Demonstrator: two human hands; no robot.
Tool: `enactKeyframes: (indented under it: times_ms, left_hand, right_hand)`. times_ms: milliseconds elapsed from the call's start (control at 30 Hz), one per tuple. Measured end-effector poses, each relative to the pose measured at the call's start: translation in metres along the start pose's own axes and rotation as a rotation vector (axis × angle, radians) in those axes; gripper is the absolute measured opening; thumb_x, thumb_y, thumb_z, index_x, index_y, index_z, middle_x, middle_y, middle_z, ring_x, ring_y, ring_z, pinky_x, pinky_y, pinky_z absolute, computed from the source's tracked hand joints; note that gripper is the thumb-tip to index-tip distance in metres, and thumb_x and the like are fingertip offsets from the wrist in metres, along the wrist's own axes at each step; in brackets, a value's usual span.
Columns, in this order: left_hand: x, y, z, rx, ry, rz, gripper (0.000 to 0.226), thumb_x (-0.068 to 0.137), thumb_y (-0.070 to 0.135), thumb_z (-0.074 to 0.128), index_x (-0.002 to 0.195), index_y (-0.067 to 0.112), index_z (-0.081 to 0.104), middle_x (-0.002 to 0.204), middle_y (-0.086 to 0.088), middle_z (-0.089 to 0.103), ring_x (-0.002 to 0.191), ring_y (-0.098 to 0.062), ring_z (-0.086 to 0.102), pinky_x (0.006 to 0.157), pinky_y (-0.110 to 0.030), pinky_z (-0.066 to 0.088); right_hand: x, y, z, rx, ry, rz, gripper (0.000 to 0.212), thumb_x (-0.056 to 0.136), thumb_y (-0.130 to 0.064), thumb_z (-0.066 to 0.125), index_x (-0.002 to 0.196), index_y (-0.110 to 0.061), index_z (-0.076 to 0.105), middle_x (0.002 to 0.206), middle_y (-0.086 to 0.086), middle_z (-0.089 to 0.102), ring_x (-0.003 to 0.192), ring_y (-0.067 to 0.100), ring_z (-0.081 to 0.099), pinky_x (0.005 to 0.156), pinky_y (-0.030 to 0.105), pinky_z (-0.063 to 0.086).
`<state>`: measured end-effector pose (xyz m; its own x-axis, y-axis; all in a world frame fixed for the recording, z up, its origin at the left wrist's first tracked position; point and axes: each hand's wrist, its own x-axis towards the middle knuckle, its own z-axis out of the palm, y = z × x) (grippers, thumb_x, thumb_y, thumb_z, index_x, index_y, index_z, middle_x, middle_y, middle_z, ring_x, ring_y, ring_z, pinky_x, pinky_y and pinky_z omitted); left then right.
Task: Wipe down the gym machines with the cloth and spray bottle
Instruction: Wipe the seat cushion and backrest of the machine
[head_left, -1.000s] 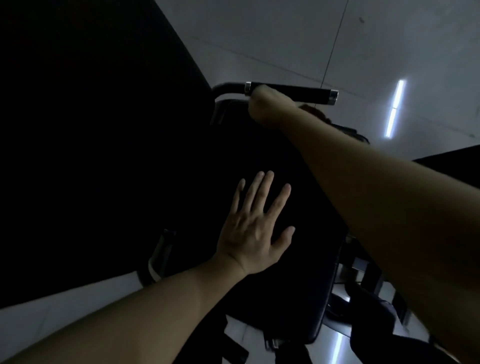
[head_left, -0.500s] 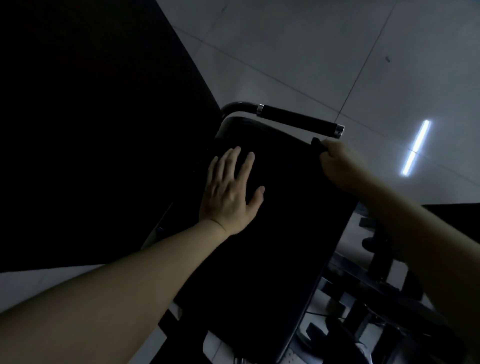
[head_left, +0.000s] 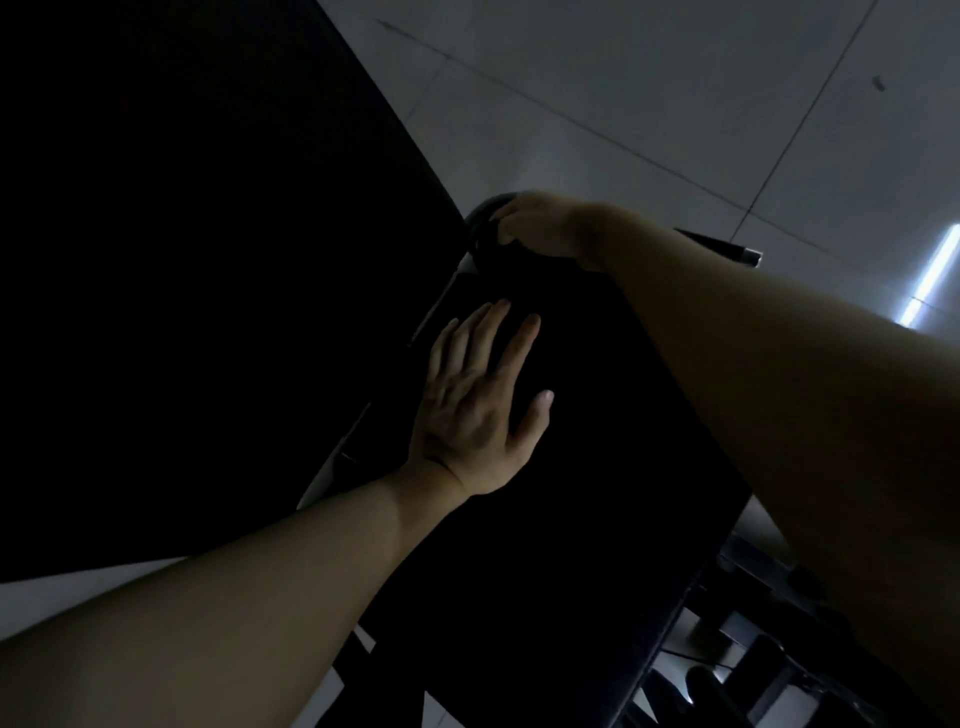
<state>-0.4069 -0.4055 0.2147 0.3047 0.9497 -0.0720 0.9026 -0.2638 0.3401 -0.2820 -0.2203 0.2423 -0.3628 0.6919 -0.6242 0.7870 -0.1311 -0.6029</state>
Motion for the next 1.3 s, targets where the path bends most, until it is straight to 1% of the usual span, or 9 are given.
enactKeyframes:
  times_ms: [167, 300, 367, 600, 733, 967, 1067, 1200, 1300]
  left_hand:
    - [-0.001, 0.003, -0.005, -0.017, -0.02, -0.011, 0.066, 0.1, 0.055, 0.035, 0.158, 0.024, 0.029, 0.163, -0.007, 0.025, 0.15, -0.026, 0.022, 0.122, -0.047, 0.017]
    - [-0.001, 0.004, -0.004, 0.008, -0.041, -0.02, 0.067, 0.099, 0.053, 0.039, 0.158, 0.025, 0.027, 0.164, -0.007, 0.024, 0.151, -0.026, 0.02, 0.123, -0.047, 0.017]
    - [0.0, 0.004, -0.004, 0.002, -0.043, -0.027, 0.067, 0.098, 0.051, 0.042, 0.158, 0.025, 0.027, 0.164, -0.007, 0.024, 0.151, -0.025, 0.02, 0.123, -0.047, 0.017]
    - [0.002, 0.003, -0.005, -0.031, -0.033, -0.016, 0.067, 0.098, 0.055, 0.039, 0.158, 0.025, 0.029, 0.163, -0.007, 0.024, 0.151, -0.025, 0.02, 0.123, -0.046, 0.016]
    - [0.0, 0.002, -0.003, -0.006, -0.017, -0.011, 0.066, 0.098, 0.051, 0.044, 0.157, 0.023, 0.032, 0.162, -0.008, 0.027, 0.15, -0.026, 0.022, 0.122, -0.047, 0.017]
    - [0.0, 0.002, -0.007, -0.022, -0.034, -0.011, 0.067, 0.099, 0.055, 0.036, 0.158, 0.024, 0.029, 0.163, -0.007, 0.025, 0.15, -0.026, 0.021, 0.122, -0.046, 0.016]
    - [0.0, 0.003, -0.006, -0.012, -0.038, -0.013, 0.068, 0.098, 0.055, 0.035, 0.158, 0.023, 0.029, 0.163, -0.008, 0.026, 0.15, -0.026, 0.022, 0.122, -0.048, 0.017]
    - [0.0, 0.004, -0.005, -0.002, -0.036, -0.017, 0.069, 0.097, 0.052, 0.041, 0.158, 0.022, 0.029, 0.163, -0.009, 0.025, 0.151, -0.027, 0.021, 0.122, -0.049, 0.018]
    - [0.0, 0.003, -0.005, -0.015, -0.041, -0.02, 0.068, 0.099, 0.056, 0.037, 0.158, 0.024, 0.027, 0.164, -0.007, 0.023, 0.152, -0.025, 0.018, 0.123, -0.046, 0.014]
  right_hand:
    - [-0.056, 0.045, -0.007, 0.091, 0.104, 0.027, 0.034, 0.099, 0.0, 0.046, 0.13, 0.003, 0.058, 0.112, 0.017, 0.061, 0.093, 0.021, 0.053, 0.059, 0.016, 0.042]
    - [-0.128, 0.1, -0.013, 0.039, 0.114, 0.075, 0.024, 0.101, -0.014, 0.05, 0.116, -0.026, 0.066, 0.103, 0.008, 0.069, 0.091, 0.027, 0.066, 0.086, 0.039, 0.052]
    - [-0.135, 0.1, -0.011, 0.07, 0.131, 0.089, 0.021, 0.102, -0.017, 0.048, 0.103, -0.03, 0.066, 0.097, 0.008, 0.07, 0.088, 0.029, 0.067, 0.085, 0.046, 0.053]
    - [-0.023, 0.032, 0.007, 0.037, 0.225, -0.032, 0.029, 0.096, -0.006, 0.047, 0.118, -0.003, 0.067, 0.111, 0.012, 0.067, 0.102, 0.026, 0.062, 0.088, 0.031, 0.046]
    - [0.016, 0.01, 0.01, -0.03, 0.069, -0.066, 0.033, 0.094, 0.002, 0.046, 0.122, 0.006, 0.064, 0.104, 0.018, 0.067, 0.074, 0.01, 0.06, 0.068, 0.019, 0.045]
    - [-0.056, 0.05, -0.002, -0.009, 0.183, -0.04, 0.035, 0.097, -0.004, 0.047, 0.127, -0.008, 0.063, 0.112, 0.005, 0.063, 0.103, 0.019, 0.059, 0.075, 0.018, 0.037]
    - [-0.113, 0.091, -0.008, -0.001, 0.174, 0.088, 0.03, 0.1, -0.012, 0.046, 0.121, -0.016, 0.066, 0.102, 0.01, 0.069, 0.088, 0.025, 0.064, 0.077, 0.031, 0.048]
    - [-0.133, 0.09, -0.002, -0.04, 0.294, 0.168, 0.025, 0.101, -0.017, 0.041, 0.096, -0.015, 0.066, 0.077, 0.002, 0.062, 0.067, 0.021, 0.059, 0.055, 0.026, 0.038]
    - [-0.086, 0.054, 0.01, -0.044, 0.35, 0.164, 0.027, 0.1, -0.017, 0.039, 0.108, -0.01, 0.064, 0.093, 0.007, 0.065, 0.079, 0.024, 0.059, 0.064, 0.029, 0.043]
